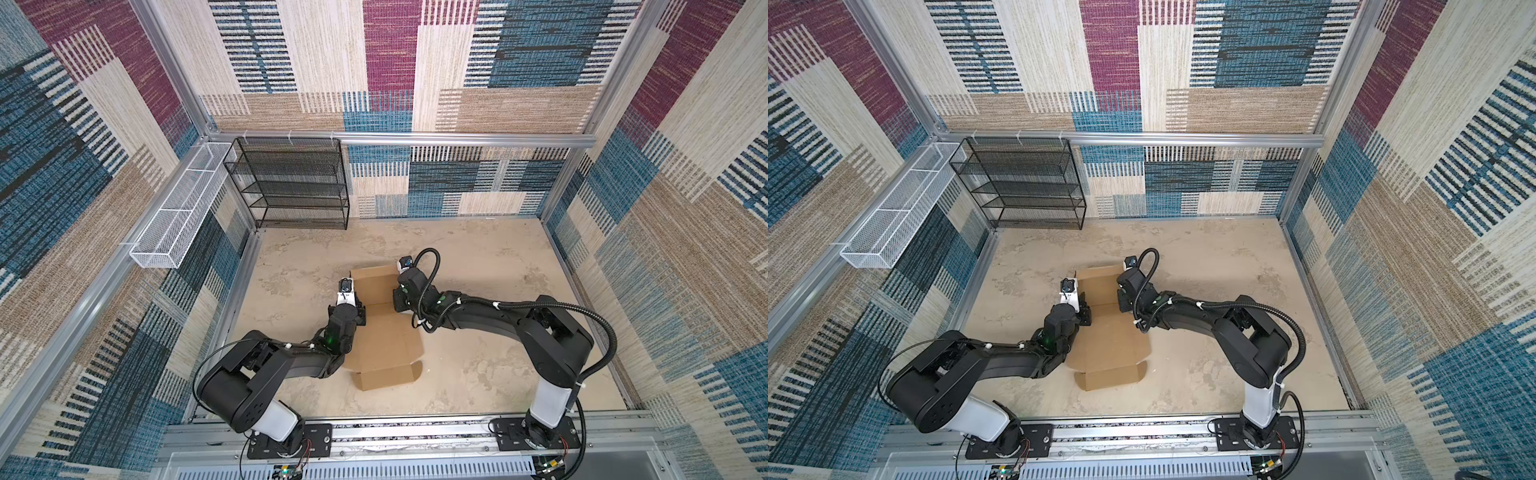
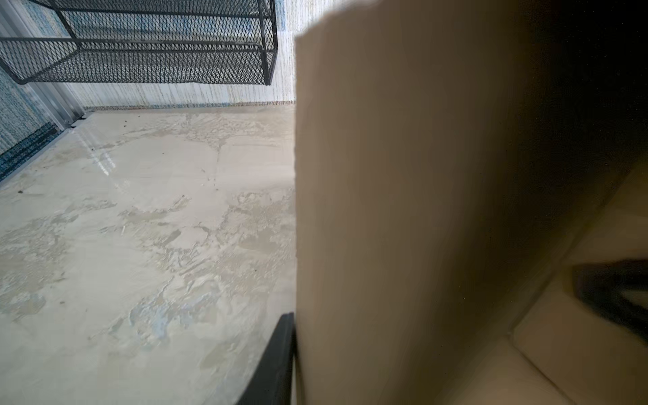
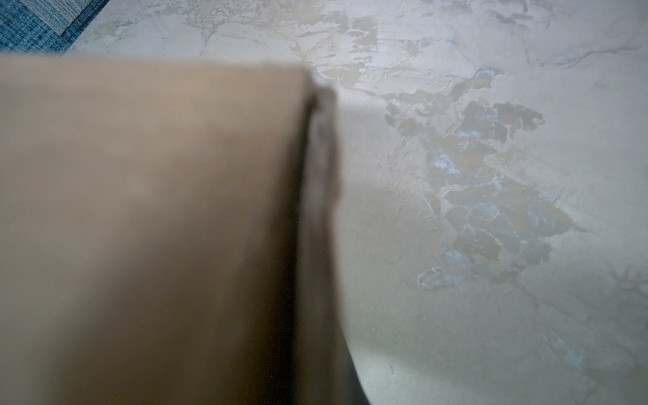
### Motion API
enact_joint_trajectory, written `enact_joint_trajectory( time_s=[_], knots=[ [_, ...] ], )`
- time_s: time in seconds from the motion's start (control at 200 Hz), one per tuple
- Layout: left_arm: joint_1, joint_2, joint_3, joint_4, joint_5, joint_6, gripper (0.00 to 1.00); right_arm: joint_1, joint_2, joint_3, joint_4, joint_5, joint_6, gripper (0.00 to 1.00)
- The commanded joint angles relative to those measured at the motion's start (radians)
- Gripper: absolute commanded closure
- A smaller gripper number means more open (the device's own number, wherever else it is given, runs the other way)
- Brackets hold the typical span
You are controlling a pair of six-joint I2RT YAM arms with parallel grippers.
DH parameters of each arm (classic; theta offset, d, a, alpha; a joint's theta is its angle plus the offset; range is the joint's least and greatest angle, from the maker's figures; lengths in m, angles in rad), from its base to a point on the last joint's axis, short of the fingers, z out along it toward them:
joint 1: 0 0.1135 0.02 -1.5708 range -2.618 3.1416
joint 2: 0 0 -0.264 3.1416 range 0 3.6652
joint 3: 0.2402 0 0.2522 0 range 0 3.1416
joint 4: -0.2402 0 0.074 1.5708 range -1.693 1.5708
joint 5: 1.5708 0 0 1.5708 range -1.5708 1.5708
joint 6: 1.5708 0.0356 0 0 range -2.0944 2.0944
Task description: Fold the paper box
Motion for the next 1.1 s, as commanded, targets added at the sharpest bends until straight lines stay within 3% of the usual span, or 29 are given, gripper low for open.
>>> enact_joint_trajectory(
  time_s=[0.0, 0.035, 0.511, 0.706, 1.097],
  knots=[
    [0.001, 0.012, -0.001, 0.024, -0.015, -0.015, 0.93, 0.002, -0.003, 0.011, 0.034, -0.013, 0.002, 1.00],
    [0.001, 0.013, -0.001, 0.026, -0.019, -0.014, 1.00, 0.003, -0.002, 0.011, 0.033, -0.012, 0.001, 1.00],
    [0.000, -0.023, 0.014, -0.017, -0.020, -0.018, 1.00, 0.003, 0.001, 0.013, 0.035, -0.015, 0.002, 1.00],
    [0.000, -0.030, 0.016, -0.022, -0.020, -0.019, 0.83, 0.002, -0.001, 0.012, 0.037, -0.015, 0.003, 1.00],
    [0.000, -0.029, 0.007, -0.020, -0.024, -0.027, 0.72, 0.002, 0.001, 0.012, 0.035, -0.015, 0.003, 1.00]
  ],
)
